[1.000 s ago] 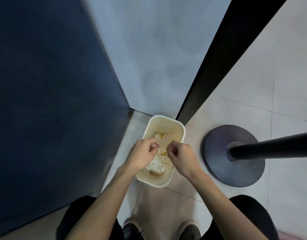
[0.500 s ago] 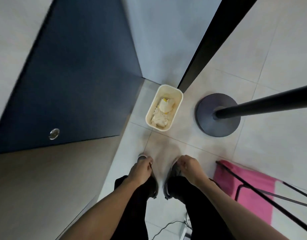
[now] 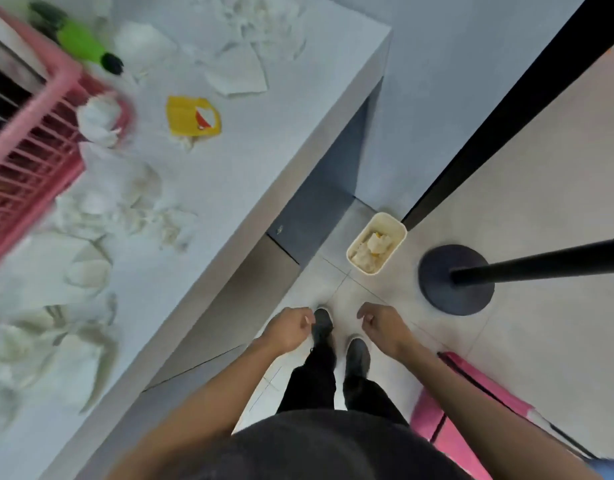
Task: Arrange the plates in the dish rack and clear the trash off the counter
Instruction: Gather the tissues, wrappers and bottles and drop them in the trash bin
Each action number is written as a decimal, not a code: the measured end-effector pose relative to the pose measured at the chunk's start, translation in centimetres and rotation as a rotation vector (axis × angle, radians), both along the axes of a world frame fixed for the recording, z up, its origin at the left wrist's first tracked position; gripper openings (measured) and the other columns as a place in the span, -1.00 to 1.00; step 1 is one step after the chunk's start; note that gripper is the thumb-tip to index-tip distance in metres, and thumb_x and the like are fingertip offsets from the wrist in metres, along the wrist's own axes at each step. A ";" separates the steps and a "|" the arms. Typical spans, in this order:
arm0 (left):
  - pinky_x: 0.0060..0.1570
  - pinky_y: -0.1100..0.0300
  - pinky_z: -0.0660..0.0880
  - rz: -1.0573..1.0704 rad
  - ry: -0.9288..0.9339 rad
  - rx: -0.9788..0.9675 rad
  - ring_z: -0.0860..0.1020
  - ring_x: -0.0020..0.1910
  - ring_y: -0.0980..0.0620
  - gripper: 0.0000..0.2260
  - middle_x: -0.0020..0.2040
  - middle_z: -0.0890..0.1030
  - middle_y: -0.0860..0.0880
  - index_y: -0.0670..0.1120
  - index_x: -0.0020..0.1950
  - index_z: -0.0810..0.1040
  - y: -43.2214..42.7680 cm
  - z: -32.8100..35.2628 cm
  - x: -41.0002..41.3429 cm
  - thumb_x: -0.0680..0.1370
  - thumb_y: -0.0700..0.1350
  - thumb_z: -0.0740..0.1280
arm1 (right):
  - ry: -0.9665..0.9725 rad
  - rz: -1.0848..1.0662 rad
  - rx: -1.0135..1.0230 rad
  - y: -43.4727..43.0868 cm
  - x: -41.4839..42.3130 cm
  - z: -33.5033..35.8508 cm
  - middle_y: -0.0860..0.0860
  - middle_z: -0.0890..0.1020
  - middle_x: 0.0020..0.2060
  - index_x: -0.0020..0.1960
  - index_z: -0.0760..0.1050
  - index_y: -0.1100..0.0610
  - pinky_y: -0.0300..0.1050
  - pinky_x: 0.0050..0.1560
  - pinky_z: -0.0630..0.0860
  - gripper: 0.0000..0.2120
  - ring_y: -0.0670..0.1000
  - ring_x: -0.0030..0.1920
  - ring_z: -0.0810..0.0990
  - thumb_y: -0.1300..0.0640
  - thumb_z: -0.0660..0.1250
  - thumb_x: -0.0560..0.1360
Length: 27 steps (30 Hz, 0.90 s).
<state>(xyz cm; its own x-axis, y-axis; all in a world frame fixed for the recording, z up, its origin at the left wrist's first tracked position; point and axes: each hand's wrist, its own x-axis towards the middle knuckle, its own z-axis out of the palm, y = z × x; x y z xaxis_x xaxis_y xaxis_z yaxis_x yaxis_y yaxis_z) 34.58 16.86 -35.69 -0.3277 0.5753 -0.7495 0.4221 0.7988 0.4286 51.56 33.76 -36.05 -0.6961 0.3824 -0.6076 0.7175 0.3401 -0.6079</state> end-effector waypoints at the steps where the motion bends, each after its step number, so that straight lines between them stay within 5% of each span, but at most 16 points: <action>1: -0.08 0.12 0.55 0.082 0.024 0.006 0.58 -0.12 -0.07 -0.78 -0.08 0.61 -0.01 -0.01 0.10 0.60 -1.6 1.1 0.0 0.57 -0.21 0.22 | 0.056 0.056 0.020 -0.2 -0.8 1.3 -0.09 0.54 -0.23 0.02 0.57 0.10 -0.13 -0.12 0.47 -0.78 -0.10 -0.33 0.48 0.31 0.25 0.47; 7: -0.23 0.16 0.49 0.434 0.132 0.109 0.60 -0.23 -0.01 -0.77 -0.14 0.64 0.01 0.05 0.09 0.56 -9.7 6.6 2.7 0.56 -0.22 0.21 | 0.278 0.444 0.095 -4.0 -5.3 6.9 -0.04 0.44 0.16 0.32 0.42 0.08 -0.07 0.04 0.50 -0.64 -0.11 -0.26 0.48 0.21 0.29 0.52; 16: -0.16 0.17 0.55 1.119 0.326 0.326 0.59 -0.31 0.15 -0.73 -0.25 0.64 0.07 0.07 0.00 0.60 -21.8 13.4 8.7 0.54 -0.28 0.24 | 0.398 1.120 0.026 -16.7 -11.5 13.3 -0.16 0.32 0.19 0.37 0.29 -0.05 -0.02 -0.03 0.52 -0.60 -0.07 -0.16 0.53 0.11 0.23 0.56; 22: -0.30 0.36 0.45 1.467 0.475 0.472 0.58 -0.35 0.09 -0.73 -0.25 0.66 -0.02 0.06 -0.06 0.61 -28.6 18.0 8.4 0.58 -0.30 0.25 | 0.554 1.214 -0.026 -25.6 -16.7 18.5 -0.14 0.37 0.19 0.37 0.34 0.00 -0.12 0.00 0.50 -0.62 -0.12 -0.18 0.52 0.15 0.26 0.57; 27: -0.25 0.29 0.52 1.525 0.578 0.568 0.58 -0.33 0.08 -0.78 -0.28 0.65 -0.02 -0.03 -0.02 0.64 -34.3 20.9 3.9 0.58 -0.28 0.24 | 0.662 1.203 -0.052 -32.4 -21.4 20.7 -0.15 0.40 0.15 0.29 0.42 -0.01 -0.20 -0.03 0.50 -0.65 -0.13 -0.20 0.54 0.20 0.29 0.53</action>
